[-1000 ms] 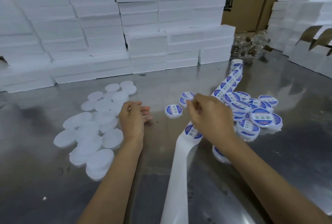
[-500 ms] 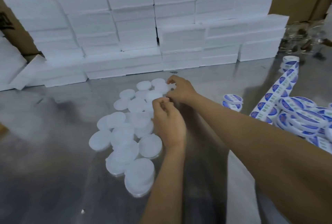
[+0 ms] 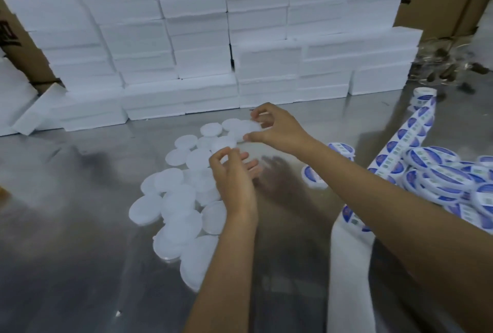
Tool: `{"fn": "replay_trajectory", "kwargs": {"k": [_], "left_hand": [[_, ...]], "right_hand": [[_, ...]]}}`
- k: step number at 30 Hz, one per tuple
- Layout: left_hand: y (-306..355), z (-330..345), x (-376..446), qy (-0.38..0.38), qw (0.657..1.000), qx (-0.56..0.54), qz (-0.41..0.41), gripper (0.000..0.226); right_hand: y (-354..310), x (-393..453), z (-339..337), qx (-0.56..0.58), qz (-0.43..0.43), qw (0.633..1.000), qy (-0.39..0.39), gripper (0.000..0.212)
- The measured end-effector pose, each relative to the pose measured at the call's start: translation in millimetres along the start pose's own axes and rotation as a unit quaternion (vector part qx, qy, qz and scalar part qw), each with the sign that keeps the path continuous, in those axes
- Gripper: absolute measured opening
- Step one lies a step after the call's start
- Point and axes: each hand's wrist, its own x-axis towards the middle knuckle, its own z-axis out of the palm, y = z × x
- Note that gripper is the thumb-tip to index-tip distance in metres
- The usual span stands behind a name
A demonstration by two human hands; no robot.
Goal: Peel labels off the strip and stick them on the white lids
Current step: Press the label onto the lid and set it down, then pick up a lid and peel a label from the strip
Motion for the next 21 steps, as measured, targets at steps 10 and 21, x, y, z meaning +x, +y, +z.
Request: {"fn": "replay_trajectory", "kwargs": {"k": [10,21], "left_hand": [[0.1,12.4,-33.4,-0.178,0.983,0.043,-0.019,0.042],[-15.0,23.4,-67.5,-0.277,0.953,0.108,0.052,0.044]], "right_hand": [[0.4,-110.1,-71.8,-0.087,-0.003,0.996,-0.021,0.04],[32.2,-204.6,-98.5,-0.243,0.049,0.968,0.041,0.029]]}}
